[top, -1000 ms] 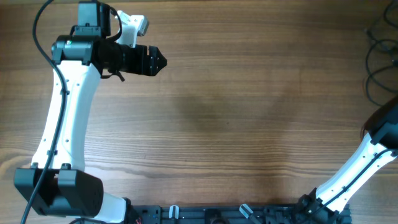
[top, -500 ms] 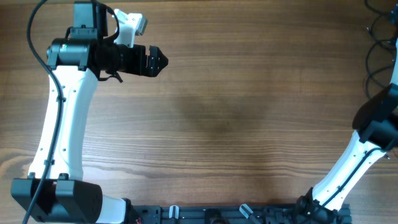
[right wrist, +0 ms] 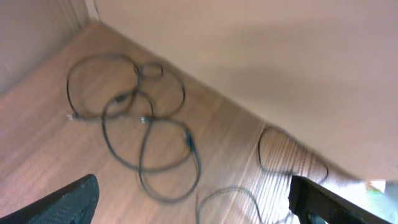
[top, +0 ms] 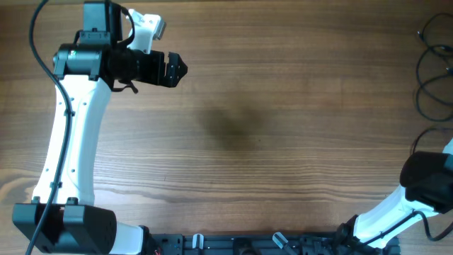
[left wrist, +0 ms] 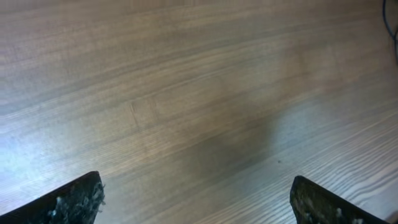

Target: Untangle cables

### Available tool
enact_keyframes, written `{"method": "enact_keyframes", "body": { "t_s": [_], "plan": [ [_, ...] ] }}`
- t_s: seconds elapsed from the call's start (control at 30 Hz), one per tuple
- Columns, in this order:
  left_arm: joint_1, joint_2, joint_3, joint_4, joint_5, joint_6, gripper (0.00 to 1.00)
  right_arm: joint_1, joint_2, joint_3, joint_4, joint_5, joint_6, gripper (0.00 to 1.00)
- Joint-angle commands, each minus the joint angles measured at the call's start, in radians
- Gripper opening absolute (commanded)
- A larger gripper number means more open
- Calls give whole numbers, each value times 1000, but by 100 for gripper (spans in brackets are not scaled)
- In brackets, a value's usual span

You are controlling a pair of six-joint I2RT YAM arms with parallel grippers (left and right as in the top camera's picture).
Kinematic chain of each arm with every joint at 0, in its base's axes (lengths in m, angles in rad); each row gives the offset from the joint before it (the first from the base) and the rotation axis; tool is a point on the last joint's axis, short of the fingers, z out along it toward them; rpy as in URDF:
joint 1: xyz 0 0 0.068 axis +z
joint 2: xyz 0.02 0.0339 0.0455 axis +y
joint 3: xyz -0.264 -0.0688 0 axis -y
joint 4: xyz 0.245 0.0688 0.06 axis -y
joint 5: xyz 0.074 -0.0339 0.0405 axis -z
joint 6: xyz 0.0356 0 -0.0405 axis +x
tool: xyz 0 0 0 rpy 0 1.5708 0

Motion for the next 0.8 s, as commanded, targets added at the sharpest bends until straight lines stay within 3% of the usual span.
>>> {"method": "enact_keyframes", "body": {
  "t_s": [0.0, 0.4, 0.53, 0.77],
  "plan": [
    [-1, -22, 13, 45, -2, 17, 100, 4, -21, 6, -89, -124, 68, 100],
    [0, -24, 13, 161, -109, -107, 98, 4, -129, 6, -345, -245, 107, 100],
    [2, -31, 13, 158, -237, -207, 97, 4, -212, 6, -345, -402, 2, 100],
    [2, -73, 13, 140, -280, -280, 95, 5, -306, 6, -352, -656, -154, 100]
  ]
}}
